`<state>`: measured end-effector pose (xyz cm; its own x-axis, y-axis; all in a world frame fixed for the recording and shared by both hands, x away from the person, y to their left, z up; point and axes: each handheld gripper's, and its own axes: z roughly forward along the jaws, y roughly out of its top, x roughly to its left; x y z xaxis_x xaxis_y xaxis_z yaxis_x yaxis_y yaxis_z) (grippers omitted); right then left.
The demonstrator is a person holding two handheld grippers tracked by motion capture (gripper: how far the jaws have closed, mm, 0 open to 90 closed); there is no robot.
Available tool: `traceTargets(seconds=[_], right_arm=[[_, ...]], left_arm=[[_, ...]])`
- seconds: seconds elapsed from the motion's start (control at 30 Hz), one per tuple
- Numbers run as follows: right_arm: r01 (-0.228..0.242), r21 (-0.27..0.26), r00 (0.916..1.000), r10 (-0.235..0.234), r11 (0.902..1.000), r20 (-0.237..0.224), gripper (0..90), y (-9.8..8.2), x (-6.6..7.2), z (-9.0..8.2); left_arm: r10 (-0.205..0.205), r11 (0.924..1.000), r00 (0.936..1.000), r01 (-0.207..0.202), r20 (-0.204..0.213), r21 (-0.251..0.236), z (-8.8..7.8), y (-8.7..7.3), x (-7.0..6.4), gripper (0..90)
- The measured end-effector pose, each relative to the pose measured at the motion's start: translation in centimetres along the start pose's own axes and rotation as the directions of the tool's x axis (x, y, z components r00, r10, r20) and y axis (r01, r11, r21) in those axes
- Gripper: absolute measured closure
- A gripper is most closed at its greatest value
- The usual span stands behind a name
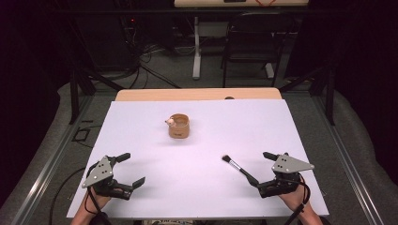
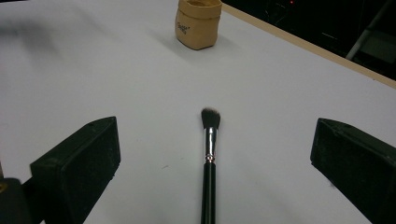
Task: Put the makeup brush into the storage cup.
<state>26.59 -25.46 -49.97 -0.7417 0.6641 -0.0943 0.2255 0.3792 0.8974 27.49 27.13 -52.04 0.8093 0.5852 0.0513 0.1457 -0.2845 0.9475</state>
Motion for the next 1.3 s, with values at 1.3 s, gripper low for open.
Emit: traceTargets(seconds=[1.3], right_arm=[[-0.005,0.144,0.9991,0.011,0.9895,-0.042,0.0,1.3,-0.6,3.0]], left_arm=[[0.004,0.9998,0.9999,-0.004,0.011,0.021,0.2,0.0,0.0,0.2]])
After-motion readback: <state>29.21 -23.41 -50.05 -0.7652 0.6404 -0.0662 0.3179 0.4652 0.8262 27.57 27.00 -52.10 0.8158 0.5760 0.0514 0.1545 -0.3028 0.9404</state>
